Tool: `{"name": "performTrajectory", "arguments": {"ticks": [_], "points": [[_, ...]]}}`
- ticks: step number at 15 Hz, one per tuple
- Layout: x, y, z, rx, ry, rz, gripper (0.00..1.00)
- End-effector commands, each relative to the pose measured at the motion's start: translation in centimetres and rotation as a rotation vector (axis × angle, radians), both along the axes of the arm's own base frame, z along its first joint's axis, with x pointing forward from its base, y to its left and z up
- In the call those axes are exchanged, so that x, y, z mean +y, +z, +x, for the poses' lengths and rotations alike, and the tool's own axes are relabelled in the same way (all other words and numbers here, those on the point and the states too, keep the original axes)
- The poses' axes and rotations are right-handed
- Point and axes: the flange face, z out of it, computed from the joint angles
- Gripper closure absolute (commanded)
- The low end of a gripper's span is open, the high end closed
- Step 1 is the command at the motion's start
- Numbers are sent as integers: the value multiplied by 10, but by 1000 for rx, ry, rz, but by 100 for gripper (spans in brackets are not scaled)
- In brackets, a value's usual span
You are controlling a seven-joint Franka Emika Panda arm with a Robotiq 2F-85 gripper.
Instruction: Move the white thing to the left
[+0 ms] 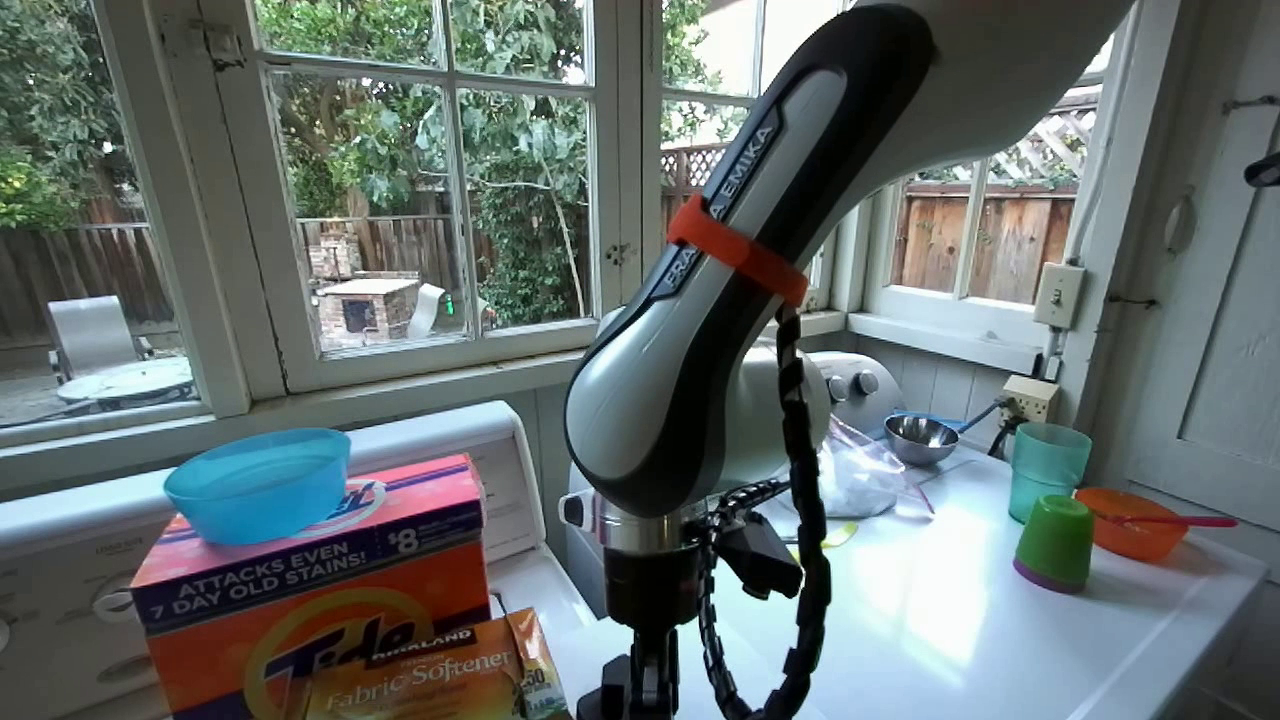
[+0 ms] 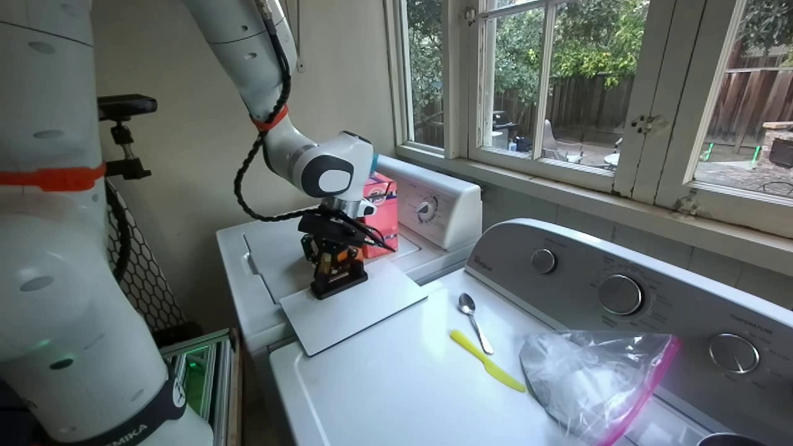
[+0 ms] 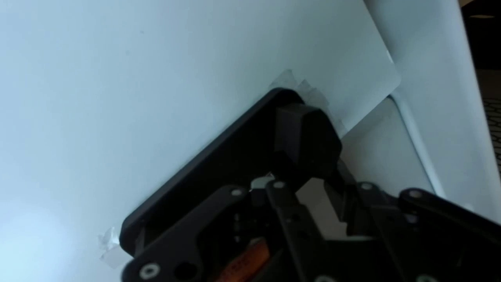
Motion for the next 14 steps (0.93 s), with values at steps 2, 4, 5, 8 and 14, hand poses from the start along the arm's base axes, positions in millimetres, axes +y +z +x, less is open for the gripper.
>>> {"name": "performTrajectory", "arguments": {"ticks": [2, 4, 5, 8, 14], "points": [[3, -40, -9, 53, 78, 53, 93], [3, -42, -9, 55, 81, 60, 93], [2, -43, -10, 57, 81, 61, 93], [2, -40, -7, 49, 72, 60, 46], [-2, -17, 5, 58, 67, 108, 45]]}}
